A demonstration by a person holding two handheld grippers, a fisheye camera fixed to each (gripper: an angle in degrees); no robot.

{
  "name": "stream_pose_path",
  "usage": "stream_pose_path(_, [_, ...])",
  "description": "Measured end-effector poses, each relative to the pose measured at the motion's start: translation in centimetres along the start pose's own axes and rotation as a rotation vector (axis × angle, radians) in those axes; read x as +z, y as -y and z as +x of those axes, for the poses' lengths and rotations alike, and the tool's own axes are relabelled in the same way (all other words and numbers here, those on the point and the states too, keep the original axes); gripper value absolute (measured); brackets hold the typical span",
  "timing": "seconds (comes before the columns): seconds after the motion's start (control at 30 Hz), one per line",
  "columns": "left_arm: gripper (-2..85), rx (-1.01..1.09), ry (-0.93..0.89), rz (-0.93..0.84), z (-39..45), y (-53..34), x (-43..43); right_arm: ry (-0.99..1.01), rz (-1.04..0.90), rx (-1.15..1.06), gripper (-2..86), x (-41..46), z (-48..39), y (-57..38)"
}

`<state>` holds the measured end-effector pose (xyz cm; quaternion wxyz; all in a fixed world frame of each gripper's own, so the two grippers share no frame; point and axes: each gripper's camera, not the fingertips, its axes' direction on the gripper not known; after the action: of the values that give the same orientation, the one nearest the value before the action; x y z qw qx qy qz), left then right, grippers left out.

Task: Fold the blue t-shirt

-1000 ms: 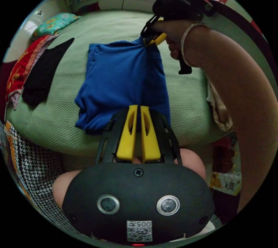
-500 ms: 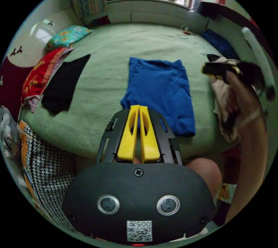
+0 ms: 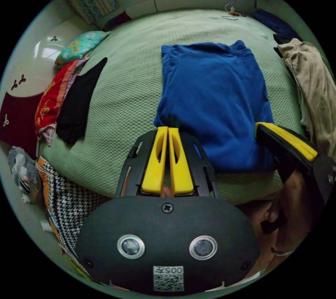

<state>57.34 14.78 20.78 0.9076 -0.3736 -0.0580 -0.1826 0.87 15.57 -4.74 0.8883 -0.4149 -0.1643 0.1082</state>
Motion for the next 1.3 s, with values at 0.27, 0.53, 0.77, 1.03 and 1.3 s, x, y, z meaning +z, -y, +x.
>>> stream_pose_path(0.27, [-0.5, 0.017, -0.071, -0.006, -1.7, 0.6, 0.9, -0.057, 0.088, -0.030, -0.9, 0.3, 0.4, -3.0])
stream_pose_path(0.53, [-0.3, -0.036, -0.190, 0.065, -5.2, -0.4, 0.9, -0.087, 0.193, -0.024, -0.9, 0.2, 1.3, -6.0])
stream_pose_path(0.77, [1.5, -0.076, -0.253, 0.077, -8.8, -1.3, 0.9, 0.025, 0.176, -0.002, 0.0, -2.8, 4.7, -6.5])
stream_pose_path(1.03, [9.7, -0.015, -0.265, 0.073, -10.8, -2.1, 1.0, -0.008, 0.110, -0.045, 3.8, -3.6, 6.8, -8.4])
stream_pose_path(1.3, [11.9, 0.045, -0.303, 0.044, -12.5, -2.6, 1.4, 0.031, 0.065, -0.055, 2.6, -3.3, 8.6, -9.7])
